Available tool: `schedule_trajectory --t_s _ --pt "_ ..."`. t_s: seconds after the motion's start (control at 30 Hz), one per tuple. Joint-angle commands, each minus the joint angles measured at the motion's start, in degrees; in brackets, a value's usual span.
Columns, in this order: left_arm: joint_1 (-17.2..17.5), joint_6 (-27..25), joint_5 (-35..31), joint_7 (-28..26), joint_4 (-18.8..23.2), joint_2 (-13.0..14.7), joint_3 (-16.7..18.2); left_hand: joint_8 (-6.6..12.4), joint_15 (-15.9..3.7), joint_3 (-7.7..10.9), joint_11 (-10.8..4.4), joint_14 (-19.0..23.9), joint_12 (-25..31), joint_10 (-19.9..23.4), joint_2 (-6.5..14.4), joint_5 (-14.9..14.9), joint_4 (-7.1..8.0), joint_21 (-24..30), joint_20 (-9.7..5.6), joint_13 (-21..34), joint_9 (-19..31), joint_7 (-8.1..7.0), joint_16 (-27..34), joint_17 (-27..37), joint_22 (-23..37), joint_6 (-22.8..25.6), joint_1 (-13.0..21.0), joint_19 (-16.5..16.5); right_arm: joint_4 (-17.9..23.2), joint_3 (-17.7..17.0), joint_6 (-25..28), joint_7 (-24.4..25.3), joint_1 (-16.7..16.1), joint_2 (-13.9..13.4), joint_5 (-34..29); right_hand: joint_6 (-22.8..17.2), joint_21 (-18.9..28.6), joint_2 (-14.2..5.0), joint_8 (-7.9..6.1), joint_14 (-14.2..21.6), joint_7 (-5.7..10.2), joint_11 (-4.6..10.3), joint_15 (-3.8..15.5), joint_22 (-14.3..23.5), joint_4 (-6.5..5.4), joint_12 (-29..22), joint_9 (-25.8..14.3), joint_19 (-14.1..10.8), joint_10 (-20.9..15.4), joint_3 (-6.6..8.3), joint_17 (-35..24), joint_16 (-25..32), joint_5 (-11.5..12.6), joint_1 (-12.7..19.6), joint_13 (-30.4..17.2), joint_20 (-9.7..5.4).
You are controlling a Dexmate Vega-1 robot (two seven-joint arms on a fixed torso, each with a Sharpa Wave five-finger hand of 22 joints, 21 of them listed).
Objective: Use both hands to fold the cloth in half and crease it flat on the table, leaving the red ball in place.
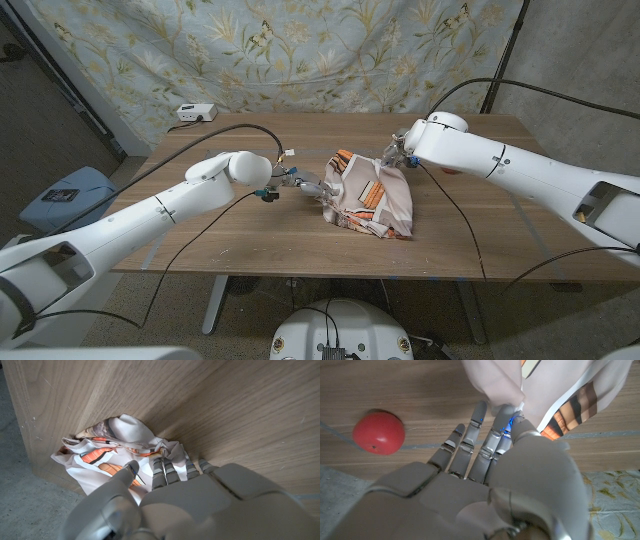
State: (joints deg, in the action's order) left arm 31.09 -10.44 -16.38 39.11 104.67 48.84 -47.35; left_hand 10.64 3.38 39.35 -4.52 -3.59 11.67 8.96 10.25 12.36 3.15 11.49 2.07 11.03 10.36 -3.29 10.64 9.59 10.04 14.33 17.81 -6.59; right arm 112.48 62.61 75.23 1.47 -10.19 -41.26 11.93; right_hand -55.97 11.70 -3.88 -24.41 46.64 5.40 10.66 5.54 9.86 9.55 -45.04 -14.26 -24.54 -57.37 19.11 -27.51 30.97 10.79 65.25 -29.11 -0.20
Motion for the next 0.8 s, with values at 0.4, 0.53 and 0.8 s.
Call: schedule_trajectory --t_s 0.4,0.53,0.8 --pt "0.70 1.81 1.29 -0.93 -1.53 -0.14 0.44 0.07 -0.40 0.09 0.03 0.14 0.23 0.16 -0.40 -0.27 -0.82 0.19 -0.19 0.09 0.23 -0.38 -0.26 0.14 0.15 0.05 0.59 0.06 -4.66 3.01 -0.55 -2.94 5.95 4.14 1.33 -0.13 -0.16 -0.38 -0.45 1.03 -0.65 -0.69 7.90 0.03 -0.22 -0.23 -0.14 -0.86 -0.26 -0.53 -0.13 0.05 -0.25 1.19 -0.17 0.50" --pt "0.82 1.96 1.52 -0.98 -1.67 -0.16 0.42 0.08 -0.41 0.09 0.09 0.13 0.23 0.16 -0.41 -0.29 -0.98 0.19 -0.18 0.09 0.22 -0.37 -0.27 0.14 0.14 0.08 0.66 0.06 -5.93 3.94 -0.73 -3.64 7.15 5.04 1.35 -0.06 -0.16 -0.42 -0.49 1.10 -0.84 -0.74 7.87 0.02 -0.25 -0.22 -0.17 -0.97 -0.19 -0.68 -0.14 -0.02 -0.28 1.30 -0.25 0.64" --pt "1.32 2.13 2.06 -1.09 -1.49 0.05 0.51 0.05 -0.38 0.09 0.05 0.14 0.23 0.18 -0.39 -0.31 -1.18 0.18 -0.17 0.08 0.22 -0.43 -0.27 0.14 0.14 0.02 0.75 0.06 -8.80 4.99 -1.75 -5.28 9.25 6.74 1.46 0.02 -0.20 -0.56 -0.56 1.20 -1.01 -0.95 7.82 0.02 -0.29 -0.21 -0.18 -1.09 -0.06 -0.94 -0.16 -0.19 -0.31 1.59 -0.43 0.80"
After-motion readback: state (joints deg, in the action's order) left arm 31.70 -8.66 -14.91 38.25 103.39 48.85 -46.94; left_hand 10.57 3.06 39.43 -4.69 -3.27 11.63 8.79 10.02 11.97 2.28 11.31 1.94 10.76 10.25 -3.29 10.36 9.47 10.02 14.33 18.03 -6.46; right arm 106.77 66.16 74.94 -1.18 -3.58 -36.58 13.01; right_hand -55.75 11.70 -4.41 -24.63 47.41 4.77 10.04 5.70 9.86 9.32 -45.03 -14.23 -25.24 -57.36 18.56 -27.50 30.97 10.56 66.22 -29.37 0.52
